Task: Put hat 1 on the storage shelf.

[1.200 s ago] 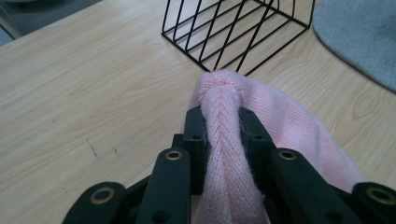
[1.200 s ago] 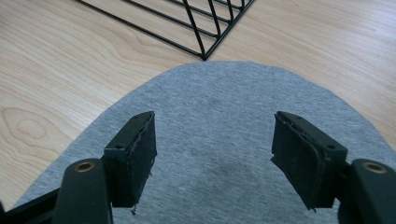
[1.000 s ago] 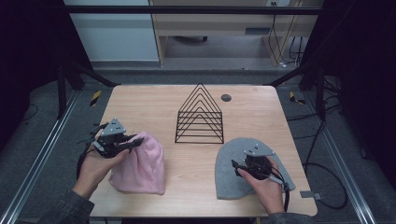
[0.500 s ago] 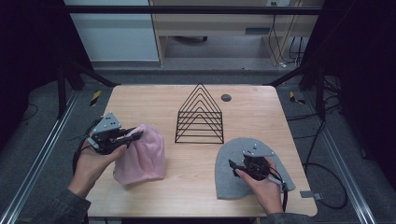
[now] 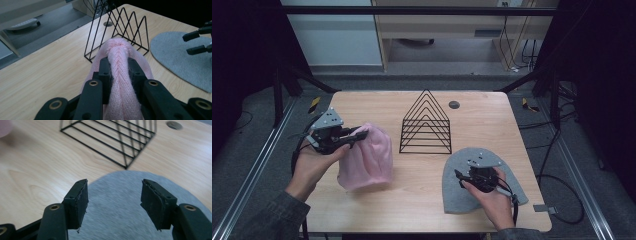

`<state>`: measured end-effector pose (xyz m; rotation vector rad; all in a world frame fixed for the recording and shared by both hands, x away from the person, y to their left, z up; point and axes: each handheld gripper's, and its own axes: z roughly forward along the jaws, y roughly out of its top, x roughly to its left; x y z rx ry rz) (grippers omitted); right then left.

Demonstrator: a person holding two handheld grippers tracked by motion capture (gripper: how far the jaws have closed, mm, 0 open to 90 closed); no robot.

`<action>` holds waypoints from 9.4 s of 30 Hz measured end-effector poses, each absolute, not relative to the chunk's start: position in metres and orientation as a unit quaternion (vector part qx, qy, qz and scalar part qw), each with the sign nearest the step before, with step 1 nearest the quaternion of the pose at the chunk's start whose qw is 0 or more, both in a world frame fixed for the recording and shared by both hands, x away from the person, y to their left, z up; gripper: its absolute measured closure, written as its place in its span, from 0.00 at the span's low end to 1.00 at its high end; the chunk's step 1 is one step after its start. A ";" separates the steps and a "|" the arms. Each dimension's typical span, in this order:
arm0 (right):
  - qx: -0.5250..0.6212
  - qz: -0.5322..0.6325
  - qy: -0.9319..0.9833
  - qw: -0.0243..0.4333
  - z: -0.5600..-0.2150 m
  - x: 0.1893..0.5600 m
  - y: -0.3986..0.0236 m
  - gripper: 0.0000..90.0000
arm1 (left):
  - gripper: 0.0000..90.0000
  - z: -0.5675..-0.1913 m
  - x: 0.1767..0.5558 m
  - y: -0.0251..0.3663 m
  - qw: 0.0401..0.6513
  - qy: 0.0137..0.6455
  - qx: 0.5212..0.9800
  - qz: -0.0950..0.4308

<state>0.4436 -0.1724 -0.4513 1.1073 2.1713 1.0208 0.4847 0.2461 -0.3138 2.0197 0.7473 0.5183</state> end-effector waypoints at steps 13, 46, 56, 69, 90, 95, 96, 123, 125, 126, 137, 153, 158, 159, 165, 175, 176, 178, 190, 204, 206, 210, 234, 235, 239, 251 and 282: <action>0.333 0.406 0.832 0.179 -0.421 0.458 -0.101 0.45 | 0.85 -0.292 0.505 0.226 0.461 0.301 0.807 0.214; 0.256 0.444 0.849 0.130 -0.359 0.484 -0.067 0.91 | 0.83 -0.242 0.517 0.195 0.498 0.273 0.799 0.200; 0.231 0.446 0.854 0.135 -0.324 0.504 -0.083 0.92 | 0.83 -0.220 0.531 0.198 0.506 0.261 0.794 0.213; 0.245 0.458 0.840 0.156 -0.292 0.546 -0.090 0.92 | 0.83 -0.204 0.562 0.198 0.514 0.269 0.777 0.245; 0.287 0.465 0.815 0.192 -0.301 0.569 -0.105 0.92 | 0.83 -0.200 0.585 0.172 0.514 0.253 0.777 0.260; 0.293 0.466 0.813 0.190 -0.307 0.580 -0.108 0.92 | 0.83 -0.203 0.597 0.167 0.510 0.248 0.780 0.263; 0.295 0.465 0.813 0.191 -0.308 0.582 -0.109 0.92 | 0.83 -0.204 0.599 0.166 0.512 0.247 0.779 0.262; 0.309 0.465 0.803 0.210 -0.337 0.585 -0.130 0.91 | 0.82 -0.226 0.615 0.139 0.517 0.244 0.780 0.253; 0.310 0.466 0.802 0.211 -0.341 0.584 -0.134 0.91 | 0.82 -0.228 0.615 0.136 0.518 0.242 0.781 0.252; 0.310 0.466 0.802 0.211 -0.341 0.584 -0.134 0.91 | 0.82 -0.228 0.614 0.135 0.518 0.242 0.781 0.252; 0.312 0.467 0.798 0.217 -0.348 0.579 -0.144 0.91 | 0.82 -0.235 0.614 0.128 0.517 0.240 0.783 0.247; 0.313 0.445 0.809 0.222 -0.364 0.572 -0.155 0.92 | 0.82 -0.251 0.610 0.116 0.507 0.237 0.796 0.232; 0.315 0.440 0.812 0.219 -0.370 0.570 -0.157 0.92 | 0.82 -0.257 0.610 0.116 0.505 0.238 0.799 0.225; 0.315 0.440 0.812 0.219 -0.370 0.570 -0.157 0.92 | 0.82 -0.259 0.609 0.116 0.503 0.238 0.800 0.225; 0.318 0.436 0.814 0.216 -0.376 0.568 -0.158 0.92 | 0.82 -0.264 0.608 0.116 0.506 0.238 0.800 0.216; 0.321 0.423 0.819 0.217 -0.385 0.568 -0.159 0.92 | 0.81 -0.271 0.604 0.112 0.504 0.233 0.806 0.206; 0.322 0.422 0.819 0.217 -0.386 0.568 -0.159 0.92 | 0.81 -0.272 0.604 0.112 0.503 0.233 0.807 0.205; 0.327 0.419 0.819 0.215 -0.389 0.569 -0.160 0.92 | 0.81 -0.274 0.604 0.110 0.501 0.233 0.808 0.205; 0.339 0.412 0.818 0.216 -0.398 0.569 -0.164 0.92 | 0.81 -0.285 0.602 0.110 0.503 0.234 0.808 0.197; 0.343 0.399 0.825 0.208 -0.414 0.567 -0.163 0.92 | 0.80 -0.300 0.597 0.110 0.494 0.225 0.819 0.188; 0.343 0.396 0.826 0.206 -0.417 0.566 -0.163 0.92 | 0.80 -0.303 0.595 0.109 0.494 0.221 0.820 0.187; 0.342 0.391 0.829 0.205 -0.421 0.565 -0.162 0.91 | 0.80 -0.307 0.591 0.109 0.494 0.214 0.822 0.187; 0.371 0.349 0.834 0.210 -0.436 0.552 -0.180 0.54 | 0.79 -0.334 0.580 0.106 0.476 0.217 0.836 0.169; 0.375 0.348 0.833 0.212 -0.436 0.551 -0.184 0.53 | 0.79 -0.334 0.580 0.106 0.475 0.217 0.836 0.170; 0.391 0.344 0.825 0.218 -0.434 0.547 -0.200 0.51 | 0.77 -0.338 0.579 0.105 0.472 0.218 0.838 0.167; 0.437 0.305 0.822 0.197 -0.442 0.541 -0.234 0.41 | 0.41 -0.335 0.559 0.114 0.472 0.231 0.835 0.166; 0.491 0.242 0.823 0.155 -0.478 0.560 -0.258 0.49 | 0.13 -0.432 0.517 0.183 0.421 0.304 0.846 0.118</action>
